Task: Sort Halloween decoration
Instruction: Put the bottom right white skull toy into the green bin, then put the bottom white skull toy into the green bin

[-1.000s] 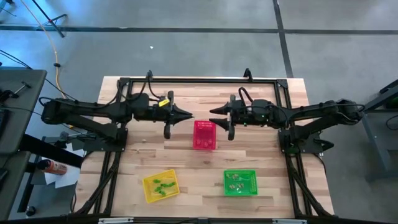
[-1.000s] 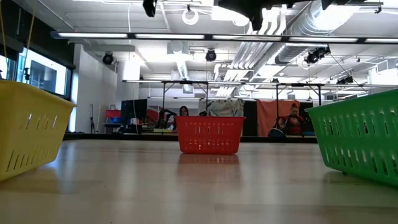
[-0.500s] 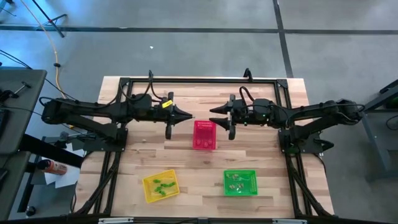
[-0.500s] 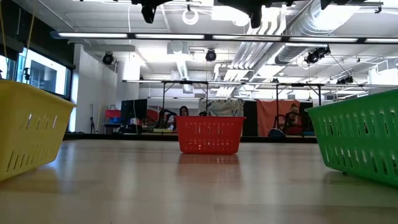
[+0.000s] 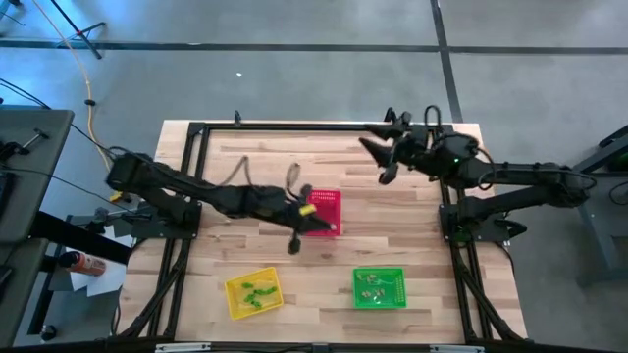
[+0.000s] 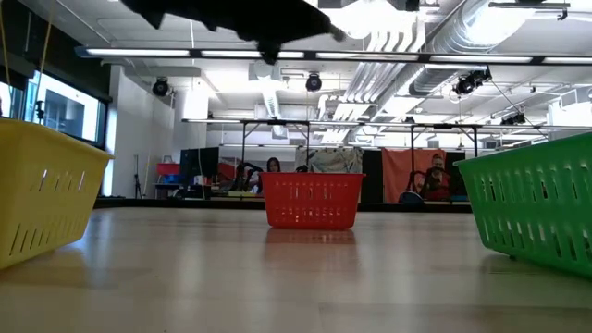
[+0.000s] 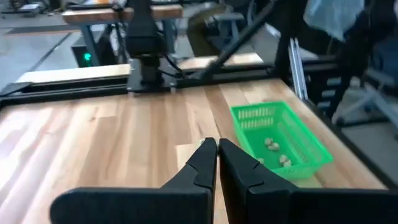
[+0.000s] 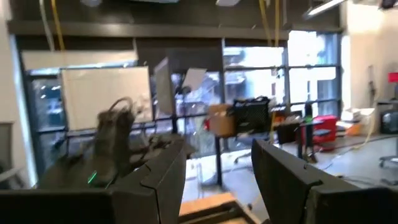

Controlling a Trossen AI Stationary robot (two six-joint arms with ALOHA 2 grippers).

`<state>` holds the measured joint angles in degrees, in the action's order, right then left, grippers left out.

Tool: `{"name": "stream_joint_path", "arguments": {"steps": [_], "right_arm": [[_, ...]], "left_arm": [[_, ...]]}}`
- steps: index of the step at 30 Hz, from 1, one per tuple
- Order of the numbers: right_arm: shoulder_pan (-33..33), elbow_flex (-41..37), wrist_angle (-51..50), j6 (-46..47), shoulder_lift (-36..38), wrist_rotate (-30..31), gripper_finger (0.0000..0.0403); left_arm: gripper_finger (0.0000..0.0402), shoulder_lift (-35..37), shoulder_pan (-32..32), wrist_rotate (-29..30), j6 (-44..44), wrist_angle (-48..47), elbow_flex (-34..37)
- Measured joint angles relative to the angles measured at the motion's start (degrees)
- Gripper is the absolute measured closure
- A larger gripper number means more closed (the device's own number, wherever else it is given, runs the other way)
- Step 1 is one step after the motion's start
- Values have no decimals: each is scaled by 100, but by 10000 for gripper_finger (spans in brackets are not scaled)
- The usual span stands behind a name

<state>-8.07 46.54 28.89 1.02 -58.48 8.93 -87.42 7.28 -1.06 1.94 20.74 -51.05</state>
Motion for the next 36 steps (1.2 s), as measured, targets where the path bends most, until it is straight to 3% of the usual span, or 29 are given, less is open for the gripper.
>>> {"name": "stream_joint_path", "arguments": {"steps": [4, 13, 19, 29, 36], "right_arm": [[-221, 0, -155, 0, 214, -2, 226], [-433, 0, -947, 0, 267, -6, 226], [-433, 0, -1070, 0, 265, -11, 226], [-433, 0, -1069, 2, 265, -11, 226], [-433, 0, -1000, 1, 265, -11, 226]], "left_arm": [[399, -880, 137, -99, 490, 12, -693], [399, -2816, 309, -1588, 1096, -5, -2576], [399, -3571, 443, -2253, 1062, 6, -3306], [389, -3907, 471, -2363, 872, -75, -3385], [348, -3057, 123, -1448, 829, -1124, -3396]]}}
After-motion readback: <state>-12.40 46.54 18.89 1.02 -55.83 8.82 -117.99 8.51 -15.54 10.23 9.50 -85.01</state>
